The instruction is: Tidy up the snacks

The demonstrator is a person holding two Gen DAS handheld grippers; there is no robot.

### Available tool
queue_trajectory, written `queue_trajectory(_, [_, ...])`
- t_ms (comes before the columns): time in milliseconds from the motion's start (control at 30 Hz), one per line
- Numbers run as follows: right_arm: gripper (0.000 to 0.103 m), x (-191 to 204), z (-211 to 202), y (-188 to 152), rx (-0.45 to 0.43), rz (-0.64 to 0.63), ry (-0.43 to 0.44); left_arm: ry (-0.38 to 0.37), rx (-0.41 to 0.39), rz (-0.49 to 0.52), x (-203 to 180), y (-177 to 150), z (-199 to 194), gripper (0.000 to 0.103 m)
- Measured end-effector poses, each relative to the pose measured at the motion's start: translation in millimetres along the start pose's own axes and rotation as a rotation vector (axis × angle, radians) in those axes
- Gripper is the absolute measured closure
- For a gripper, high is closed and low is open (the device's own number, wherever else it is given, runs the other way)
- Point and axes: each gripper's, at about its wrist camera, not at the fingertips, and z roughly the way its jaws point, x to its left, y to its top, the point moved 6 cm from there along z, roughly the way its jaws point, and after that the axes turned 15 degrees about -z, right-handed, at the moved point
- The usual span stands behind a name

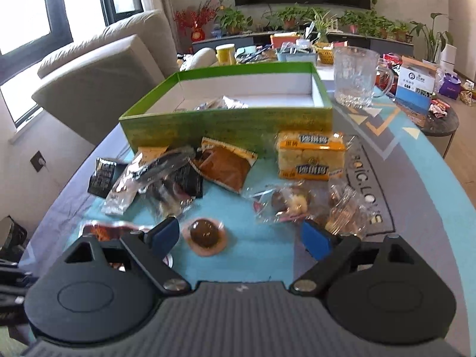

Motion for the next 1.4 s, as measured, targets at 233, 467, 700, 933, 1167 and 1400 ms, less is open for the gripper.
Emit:
queue_trajectory(233, [0.058, 4, -4, 0, 0.002, -0.008, -0.002, 0.050, -0.195, 0.414, -26, 32, 10, 0.042])
queue_trajectory(467, [0.058, -6, -10, -5, 0.010, -0.001, -0.040, -0.146, 0.020, 0.504, -33, 49, 42, 0.043])
queue_trajectory(700, [0.058, -6, -3, -5, 0.039, 0.003, -0.018, -0.161, 0.068, 0.580, -35, 54, 53, 0.043])
queue_trajectory(933, [0.058, -3, 2, -3, 0.054, -0.004, -0.011, -0.212, 0.167, 0.653, -40, 42, 56, 0.043])
queue_trajectory(1167, [0.058, 1, 8, -2, 0.061, -0.015, 0.004, -0.183, 0.128, 0.491, -28, 35, 53, 0.043])
queue_trajectory(1400, [0.058, 10, 15, 0, 0.055, -0.035, 0.024, -0.102, 0.058, 0.284, -24, 10, 26, 0.043])
